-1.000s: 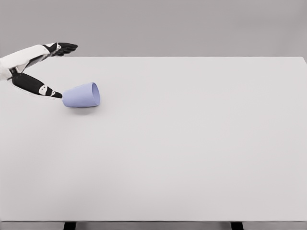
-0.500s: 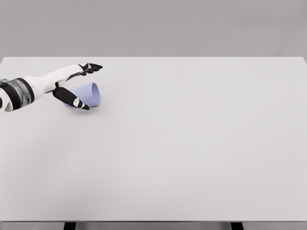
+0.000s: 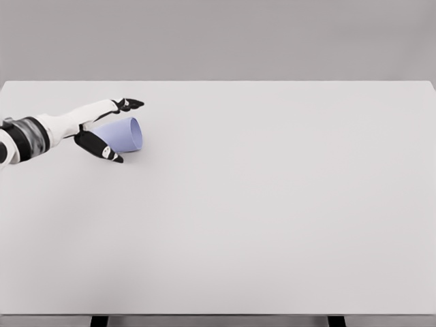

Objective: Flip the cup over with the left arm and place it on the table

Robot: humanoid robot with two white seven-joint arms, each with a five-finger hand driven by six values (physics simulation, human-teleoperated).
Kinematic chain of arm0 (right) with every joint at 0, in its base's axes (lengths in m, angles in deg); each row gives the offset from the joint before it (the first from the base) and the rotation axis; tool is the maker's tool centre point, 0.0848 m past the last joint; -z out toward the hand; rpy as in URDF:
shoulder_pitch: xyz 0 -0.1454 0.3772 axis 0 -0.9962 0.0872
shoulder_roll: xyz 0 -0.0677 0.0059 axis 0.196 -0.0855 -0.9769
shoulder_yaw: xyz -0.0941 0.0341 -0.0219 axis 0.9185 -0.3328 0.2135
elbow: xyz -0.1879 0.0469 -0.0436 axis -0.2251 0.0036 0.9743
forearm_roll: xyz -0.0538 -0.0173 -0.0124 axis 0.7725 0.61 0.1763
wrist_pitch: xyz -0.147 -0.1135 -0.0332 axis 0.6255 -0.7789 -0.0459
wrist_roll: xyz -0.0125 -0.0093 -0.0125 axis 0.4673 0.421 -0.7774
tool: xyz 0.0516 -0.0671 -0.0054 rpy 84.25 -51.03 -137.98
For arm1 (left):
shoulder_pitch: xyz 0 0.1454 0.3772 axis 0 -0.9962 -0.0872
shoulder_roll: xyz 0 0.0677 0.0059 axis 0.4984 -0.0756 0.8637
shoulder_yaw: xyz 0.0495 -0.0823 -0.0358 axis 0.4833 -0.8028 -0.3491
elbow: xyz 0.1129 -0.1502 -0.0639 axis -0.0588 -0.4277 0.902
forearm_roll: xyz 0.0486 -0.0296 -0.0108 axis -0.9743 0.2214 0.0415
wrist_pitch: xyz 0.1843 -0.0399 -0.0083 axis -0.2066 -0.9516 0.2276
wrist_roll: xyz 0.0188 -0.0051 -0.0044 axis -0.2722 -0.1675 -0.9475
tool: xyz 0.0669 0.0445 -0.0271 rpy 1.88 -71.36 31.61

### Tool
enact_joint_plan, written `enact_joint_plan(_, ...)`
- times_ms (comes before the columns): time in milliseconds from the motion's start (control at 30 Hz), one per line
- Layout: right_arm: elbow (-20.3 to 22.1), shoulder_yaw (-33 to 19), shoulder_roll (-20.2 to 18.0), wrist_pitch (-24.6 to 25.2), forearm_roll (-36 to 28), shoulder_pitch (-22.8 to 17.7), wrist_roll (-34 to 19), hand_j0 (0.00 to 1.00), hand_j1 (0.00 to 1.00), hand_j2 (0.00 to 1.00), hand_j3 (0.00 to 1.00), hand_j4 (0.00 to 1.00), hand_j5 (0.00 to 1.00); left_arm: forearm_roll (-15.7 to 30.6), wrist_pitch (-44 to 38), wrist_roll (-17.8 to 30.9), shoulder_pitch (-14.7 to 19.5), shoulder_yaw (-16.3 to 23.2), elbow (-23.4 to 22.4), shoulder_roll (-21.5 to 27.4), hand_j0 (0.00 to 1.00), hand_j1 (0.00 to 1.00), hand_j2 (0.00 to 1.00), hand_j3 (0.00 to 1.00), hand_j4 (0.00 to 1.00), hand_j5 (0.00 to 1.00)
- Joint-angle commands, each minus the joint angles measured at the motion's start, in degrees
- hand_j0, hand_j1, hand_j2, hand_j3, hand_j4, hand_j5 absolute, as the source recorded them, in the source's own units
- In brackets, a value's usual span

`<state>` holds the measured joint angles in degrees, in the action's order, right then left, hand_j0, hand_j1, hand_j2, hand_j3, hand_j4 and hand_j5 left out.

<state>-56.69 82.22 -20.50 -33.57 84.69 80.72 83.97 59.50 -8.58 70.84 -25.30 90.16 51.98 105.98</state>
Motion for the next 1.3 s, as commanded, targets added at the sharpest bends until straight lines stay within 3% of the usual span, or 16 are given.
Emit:
enact_joint_plan(0, 0.01, -0.01, 0.00, 0.00, -0.01, 0.00, -0.01, 1.00, 1.00, 1.00, 1.00, 1.00, 1.00, -0.14, 0.12, -0.01, 0.00, 0.67, 0.02, -0.11, 1.00, 1.00, 1.00, 1.00, 1.00, 1.00)
enact_joint_plan(267, 0.01, -0.01, 0.00, 0.00, -0.01, 0.00, -0.01, 1.00, 1.00, 1.00, 1.00, 1.00, 1.00, -0.23, 0.04, -0.09, 0.00, 1.72, 0.02, -0.20, 1.00, 1.00, 1.00, 1.00, 1.00, 1.00)
enact_joint_plan(467, 0.01, -0.01, 0.00, 0.00, -0.01, 0.00, -0.01, 1.00, 1.00, 1.00, 1.00, 1.00, 1.00, -3.48, -0.23, -0.36, 0.35, 1.64, -1.92, -0.29, 1.00, 1.00, 1.00, 1.00, 1.00, 1.00)
enact_joint_plan(700, 0.01, 0.07, 0.00, 0.00, -0.01, 0.00, -0.01, 1.00, 1.00, 1.00, 1.00, 1.00, 1.00, -8.31, 0.48, -2.91, 1.05, 1.90, -8.42, -4.42, 1.00, 1.00, 1.00, 1.00, 1.00, 1.00)
enact_joint_plan(867, 0.01, -0.01, 0.00, 0.00, -0.01, 0.00, -0.01, 1.00, 1.00, 1.00, 1.00, 1.00, 1.00, -11.65, 0.48, -2.91, 1.41, 2.60, -9.83, -6.00, 1.00, 1.00, 1.00, 1.00, 1.00, 1.00)
enact_joint_plan(1267, 0.01, -0.01, 0.00, 0.00, -0.01, 0.00, -0.01, 1.00, 1.00, 1.00, 1.00, 1.00, 1.00, -14.12, 0.48, -2.82, 2.29, 4.27, -16.59, -9.78, 1.00, 1.00, 1.00, 1.00, 1.00, 1.00)
